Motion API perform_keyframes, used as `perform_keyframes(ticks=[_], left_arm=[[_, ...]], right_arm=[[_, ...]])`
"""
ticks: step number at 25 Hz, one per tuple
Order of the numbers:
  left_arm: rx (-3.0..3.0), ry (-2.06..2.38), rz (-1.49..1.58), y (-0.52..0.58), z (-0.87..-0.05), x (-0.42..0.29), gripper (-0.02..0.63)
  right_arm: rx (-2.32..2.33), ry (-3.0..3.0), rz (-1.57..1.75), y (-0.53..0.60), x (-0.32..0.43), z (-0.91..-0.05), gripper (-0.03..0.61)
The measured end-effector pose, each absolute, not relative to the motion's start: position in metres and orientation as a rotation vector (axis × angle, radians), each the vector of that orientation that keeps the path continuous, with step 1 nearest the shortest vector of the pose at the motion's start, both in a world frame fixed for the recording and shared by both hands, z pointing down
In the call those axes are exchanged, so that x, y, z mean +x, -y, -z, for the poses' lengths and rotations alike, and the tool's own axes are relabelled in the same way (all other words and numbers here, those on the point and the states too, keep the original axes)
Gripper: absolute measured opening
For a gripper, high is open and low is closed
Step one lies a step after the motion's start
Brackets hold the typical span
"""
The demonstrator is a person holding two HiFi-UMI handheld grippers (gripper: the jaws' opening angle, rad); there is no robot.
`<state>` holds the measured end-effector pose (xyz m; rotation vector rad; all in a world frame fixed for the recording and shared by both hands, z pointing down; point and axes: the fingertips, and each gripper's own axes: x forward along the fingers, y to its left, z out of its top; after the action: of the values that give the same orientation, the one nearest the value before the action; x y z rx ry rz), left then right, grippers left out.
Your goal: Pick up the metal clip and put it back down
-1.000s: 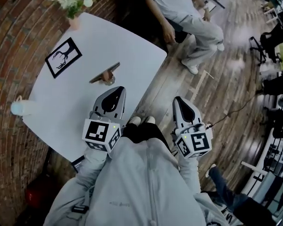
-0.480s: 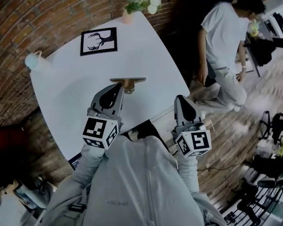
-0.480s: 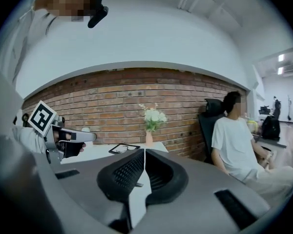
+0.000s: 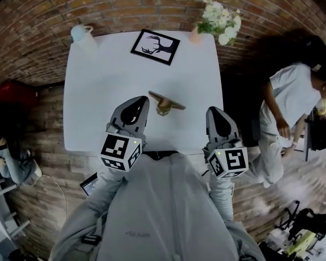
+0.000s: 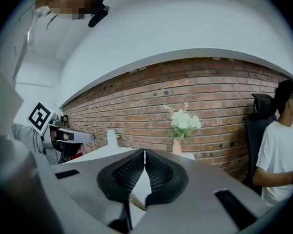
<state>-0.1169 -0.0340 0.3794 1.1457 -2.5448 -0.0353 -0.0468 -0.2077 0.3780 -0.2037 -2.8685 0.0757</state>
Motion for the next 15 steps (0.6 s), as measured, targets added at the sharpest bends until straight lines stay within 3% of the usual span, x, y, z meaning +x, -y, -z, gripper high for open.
perform_keyframes(ticks=[15], left_arm=[[0.856,2.647,0.079,0.002,-0.379,-0.115,0.031]], right_arm=[[-0.543,2.804,0.022,0.183,-0.093,-0.383,0.025]])
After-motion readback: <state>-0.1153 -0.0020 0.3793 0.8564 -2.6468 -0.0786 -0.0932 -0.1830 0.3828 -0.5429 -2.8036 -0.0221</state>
